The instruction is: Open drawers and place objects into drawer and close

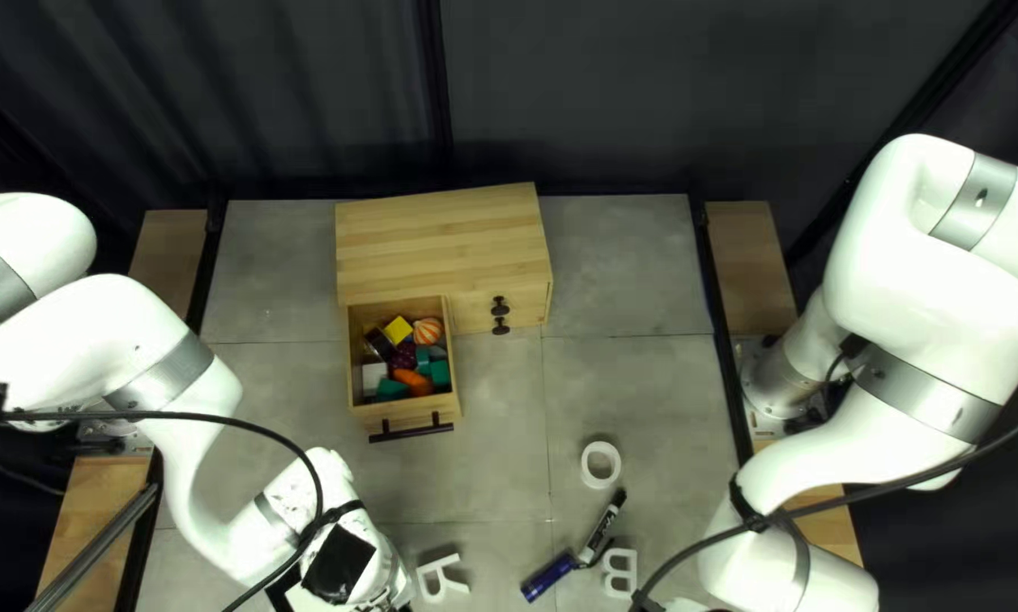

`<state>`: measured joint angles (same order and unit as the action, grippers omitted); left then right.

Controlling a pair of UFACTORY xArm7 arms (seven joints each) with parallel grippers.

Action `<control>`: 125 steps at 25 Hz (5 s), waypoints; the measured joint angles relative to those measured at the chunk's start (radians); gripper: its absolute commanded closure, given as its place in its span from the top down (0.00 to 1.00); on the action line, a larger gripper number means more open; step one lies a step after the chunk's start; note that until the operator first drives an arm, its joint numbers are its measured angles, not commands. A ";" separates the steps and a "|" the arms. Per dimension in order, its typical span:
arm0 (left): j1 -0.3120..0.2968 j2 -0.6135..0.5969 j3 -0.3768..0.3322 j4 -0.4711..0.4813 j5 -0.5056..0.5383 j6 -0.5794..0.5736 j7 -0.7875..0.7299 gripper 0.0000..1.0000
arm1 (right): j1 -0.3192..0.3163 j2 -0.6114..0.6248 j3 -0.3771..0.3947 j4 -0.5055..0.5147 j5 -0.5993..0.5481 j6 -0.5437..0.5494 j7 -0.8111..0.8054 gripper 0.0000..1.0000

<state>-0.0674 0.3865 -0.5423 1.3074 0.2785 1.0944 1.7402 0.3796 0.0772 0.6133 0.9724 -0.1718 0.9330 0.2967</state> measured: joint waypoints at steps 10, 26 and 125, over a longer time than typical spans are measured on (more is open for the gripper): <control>0.023 -0.086 0.067 0.305 -0.020 0.537 -0.246 0.00 | 0.000 0.000 0.000 0.000 0.000 0.000 0.000 1.00; 0.147 -0.265 0.238 -0.017 0.082 0.322 -0.719 1.00 | 0.000 0.000 0.000 0.000 0.000 0.000 0.000 1.00; -0.061 -0.341 0.203 0.046 0.071 0.409 -0.753 0.00 | 0.000 0.000 0.000 0.000 0.000 0.000 0.000 1.00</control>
<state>-0.1283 0.0456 -0.3394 1.3530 0.3496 1.5032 0.9871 0.3796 0.0772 0.6133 0.9724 -0.1718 0.9330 0.2967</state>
